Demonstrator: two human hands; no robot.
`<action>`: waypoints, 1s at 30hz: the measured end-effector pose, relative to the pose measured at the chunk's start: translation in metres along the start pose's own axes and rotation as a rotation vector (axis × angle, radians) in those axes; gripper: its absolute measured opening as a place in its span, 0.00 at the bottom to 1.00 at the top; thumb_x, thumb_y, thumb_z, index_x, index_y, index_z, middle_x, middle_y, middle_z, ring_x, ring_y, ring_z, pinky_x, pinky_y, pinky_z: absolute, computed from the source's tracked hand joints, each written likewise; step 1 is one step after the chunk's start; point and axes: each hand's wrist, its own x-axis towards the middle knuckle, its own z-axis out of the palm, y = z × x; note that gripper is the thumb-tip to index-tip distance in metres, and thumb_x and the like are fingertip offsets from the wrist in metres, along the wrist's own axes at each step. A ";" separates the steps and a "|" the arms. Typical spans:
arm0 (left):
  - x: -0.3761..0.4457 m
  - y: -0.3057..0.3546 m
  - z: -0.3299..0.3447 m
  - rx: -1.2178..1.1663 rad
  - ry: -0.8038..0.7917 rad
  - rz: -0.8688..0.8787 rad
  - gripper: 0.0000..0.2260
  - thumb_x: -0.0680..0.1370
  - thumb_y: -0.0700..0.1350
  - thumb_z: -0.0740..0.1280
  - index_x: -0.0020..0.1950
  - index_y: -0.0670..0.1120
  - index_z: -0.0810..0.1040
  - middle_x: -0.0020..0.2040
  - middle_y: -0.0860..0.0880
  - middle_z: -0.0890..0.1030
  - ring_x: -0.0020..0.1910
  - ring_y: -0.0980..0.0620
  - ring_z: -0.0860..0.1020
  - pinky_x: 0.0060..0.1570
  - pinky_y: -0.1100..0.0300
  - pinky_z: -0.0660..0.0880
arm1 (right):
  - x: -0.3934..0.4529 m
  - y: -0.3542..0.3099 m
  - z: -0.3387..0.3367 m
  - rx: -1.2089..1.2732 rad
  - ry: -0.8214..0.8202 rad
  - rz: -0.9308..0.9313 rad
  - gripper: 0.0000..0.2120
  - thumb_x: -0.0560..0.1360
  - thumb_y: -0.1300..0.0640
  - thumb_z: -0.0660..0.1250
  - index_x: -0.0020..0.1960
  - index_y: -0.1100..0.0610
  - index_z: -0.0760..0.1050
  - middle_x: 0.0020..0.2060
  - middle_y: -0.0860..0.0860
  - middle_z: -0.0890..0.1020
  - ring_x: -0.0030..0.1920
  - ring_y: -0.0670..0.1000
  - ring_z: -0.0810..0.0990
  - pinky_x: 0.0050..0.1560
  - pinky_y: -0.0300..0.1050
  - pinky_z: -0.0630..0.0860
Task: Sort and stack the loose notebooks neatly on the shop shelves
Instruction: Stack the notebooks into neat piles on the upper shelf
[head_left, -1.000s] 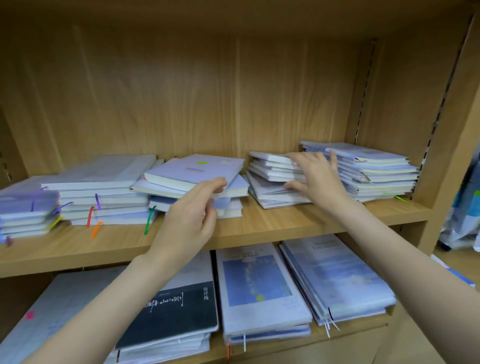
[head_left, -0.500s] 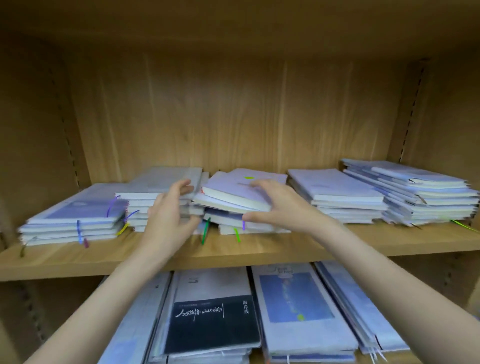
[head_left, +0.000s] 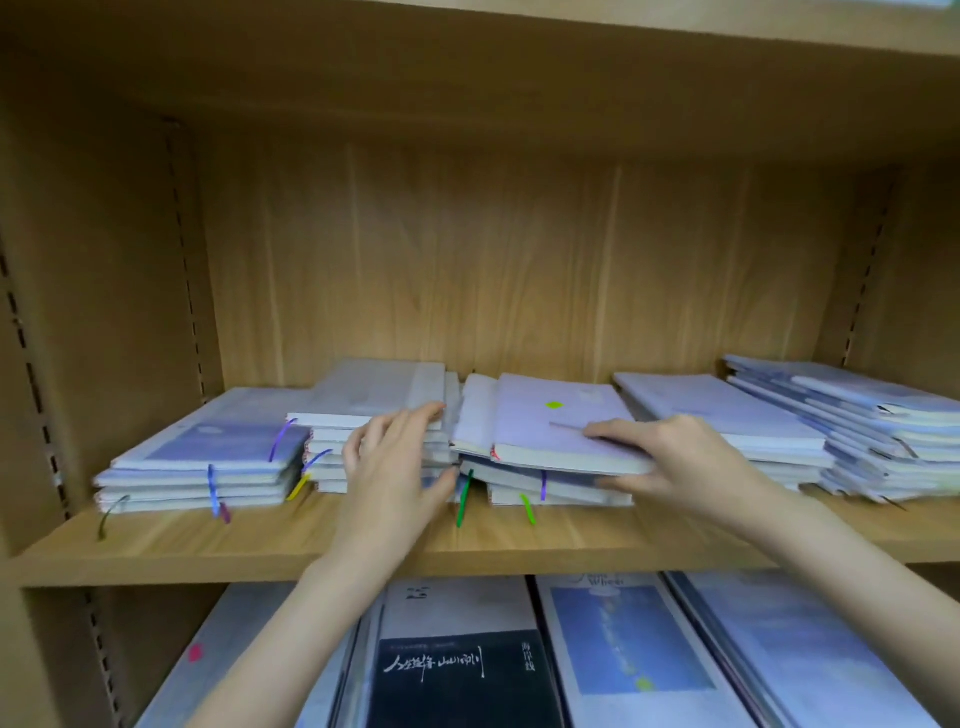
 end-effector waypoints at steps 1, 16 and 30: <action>-0.001 0.000 0.003 0.026 0.015 0.027 0.20 0.69 0.52 0.67 0.60 0.49 0.76 0.54 0.52 0.78 0.56 0.53 0.67 0.57 0.57 0.56 | -0.003 0.002 -0.001 -0.009 -0.005 -0.004 0.24 0.75 0.47 0.66 0.69 0.46 0.67 0.61 0.46 0.78 0.58 0.52 0.77 0.53 0.42 0.66; -0.009 -0.003 -0.024 -0.090 0.059 -0.032 0.19 0.72 0.53 0.61 0.60 0.47 0.77 0.60 0.51 0.77 0.59 0.53 0.67 0.60 0.57 0.58 | 0.031 -0.003 -0.025 0.183 0.524 -0.091 0.10 0.73 0.61 0.66 0.53 0.60 0.79 0.43 0.53 0.84 0.43 0.56 0.83 0.42 0.42 0.71; -0.011 -0.083 -0.054 -0.572 0.023 -0.493 0.31 0.64 0.52 0.66 0.67 0.48 0.70 0.59 0.53 0.78 0.63 0.51 0.74 0.65 0.49 0.70 | 0.124 -0.121 0.045 0.068 0.016 -0.057 0.20 0.79 0.45 0.58 0.70 0.47 0.66 0.64 0.53 0.76 0.63 0.58 0.73 0.56 0.48 0.69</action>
